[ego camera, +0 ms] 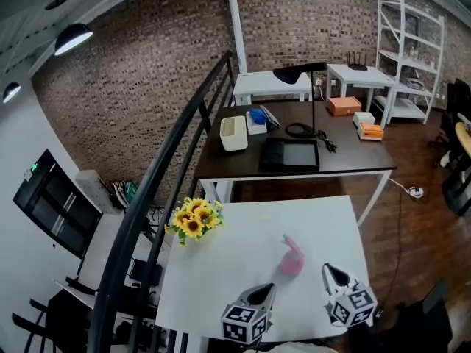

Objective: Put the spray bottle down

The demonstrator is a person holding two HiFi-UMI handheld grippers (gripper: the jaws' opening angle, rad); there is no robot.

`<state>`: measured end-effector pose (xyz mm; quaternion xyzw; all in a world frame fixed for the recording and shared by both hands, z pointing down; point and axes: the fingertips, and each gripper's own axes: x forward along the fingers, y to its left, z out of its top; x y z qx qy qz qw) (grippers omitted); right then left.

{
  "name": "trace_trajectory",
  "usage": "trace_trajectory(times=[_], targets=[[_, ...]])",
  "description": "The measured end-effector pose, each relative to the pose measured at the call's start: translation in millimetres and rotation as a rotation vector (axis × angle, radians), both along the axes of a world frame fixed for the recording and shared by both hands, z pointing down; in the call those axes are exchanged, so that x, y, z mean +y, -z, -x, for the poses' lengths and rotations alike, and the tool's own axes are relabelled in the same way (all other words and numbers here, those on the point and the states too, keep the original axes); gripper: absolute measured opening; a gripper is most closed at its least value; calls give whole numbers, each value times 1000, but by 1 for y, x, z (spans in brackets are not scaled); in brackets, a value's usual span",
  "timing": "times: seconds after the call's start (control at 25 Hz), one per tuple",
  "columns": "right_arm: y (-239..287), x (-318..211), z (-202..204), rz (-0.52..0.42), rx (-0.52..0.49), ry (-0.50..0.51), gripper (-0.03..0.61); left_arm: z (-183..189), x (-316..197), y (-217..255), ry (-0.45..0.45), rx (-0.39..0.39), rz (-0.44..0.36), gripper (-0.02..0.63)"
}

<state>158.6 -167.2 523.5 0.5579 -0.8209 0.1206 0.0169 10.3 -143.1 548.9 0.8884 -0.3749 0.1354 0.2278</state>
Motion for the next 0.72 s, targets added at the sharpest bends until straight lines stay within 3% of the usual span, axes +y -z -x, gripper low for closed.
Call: trace_trajectory(times=[0.2,0.72], targets=[[27,8,3,-38,-47,20,2,-8,9,8,-25,1,-22,9],[61,9,-17,-91,0,-12,2,-5,16,27,-15,7,-62,9]])
